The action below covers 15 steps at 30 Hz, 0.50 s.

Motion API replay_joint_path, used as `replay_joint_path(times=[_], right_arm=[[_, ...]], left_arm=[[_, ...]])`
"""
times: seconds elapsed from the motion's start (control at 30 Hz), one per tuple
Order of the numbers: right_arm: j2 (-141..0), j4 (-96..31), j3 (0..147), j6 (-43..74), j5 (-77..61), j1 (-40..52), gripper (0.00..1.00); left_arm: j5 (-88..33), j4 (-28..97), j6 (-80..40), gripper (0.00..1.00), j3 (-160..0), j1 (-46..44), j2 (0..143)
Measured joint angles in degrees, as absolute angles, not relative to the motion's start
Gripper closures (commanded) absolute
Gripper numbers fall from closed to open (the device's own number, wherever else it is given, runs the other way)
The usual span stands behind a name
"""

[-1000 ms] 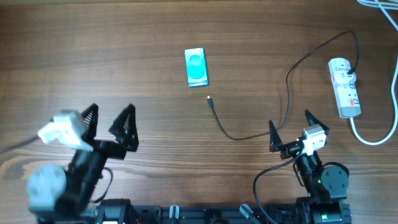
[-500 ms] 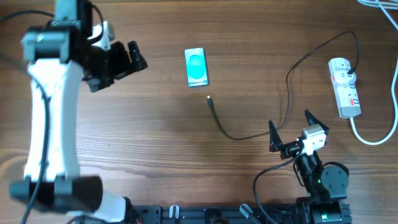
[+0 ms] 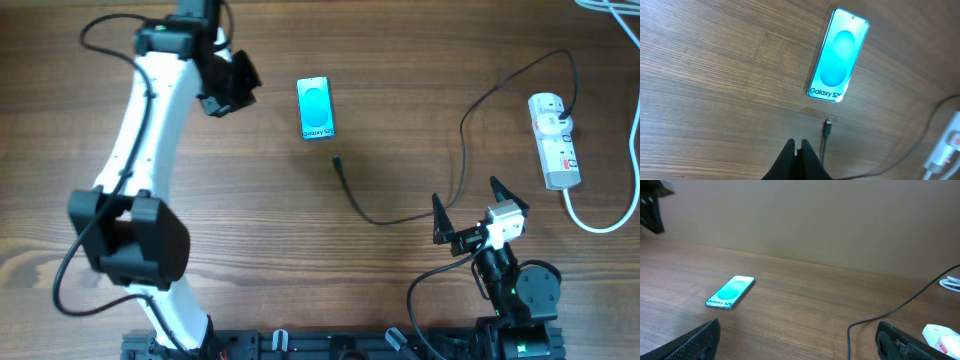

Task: Plug charger to phone and switch on socket
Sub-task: 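Move the left gripper forward over the Galaxy S25 phone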

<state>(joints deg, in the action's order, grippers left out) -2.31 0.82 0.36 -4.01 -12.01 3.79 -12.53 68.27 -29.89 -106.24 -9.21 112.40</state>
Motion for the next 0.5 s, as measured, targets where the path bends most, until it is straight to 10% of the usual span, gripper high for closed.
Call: replay_joint_path(times=[0.17,0.5], right_arm=[[-2.31,0.82,0.36,-4.01,-12.01,3.79,0.0],[-2.31,0.8,0.36,-4.01,-12.01,3.79,0.0]], left_arm=[[-2.74,63.05,-33.04,0.17,-105.69,-19.22,117.93],[3.42,54.57,-33.34,0.06,-105.58,-27.09,126.56]])
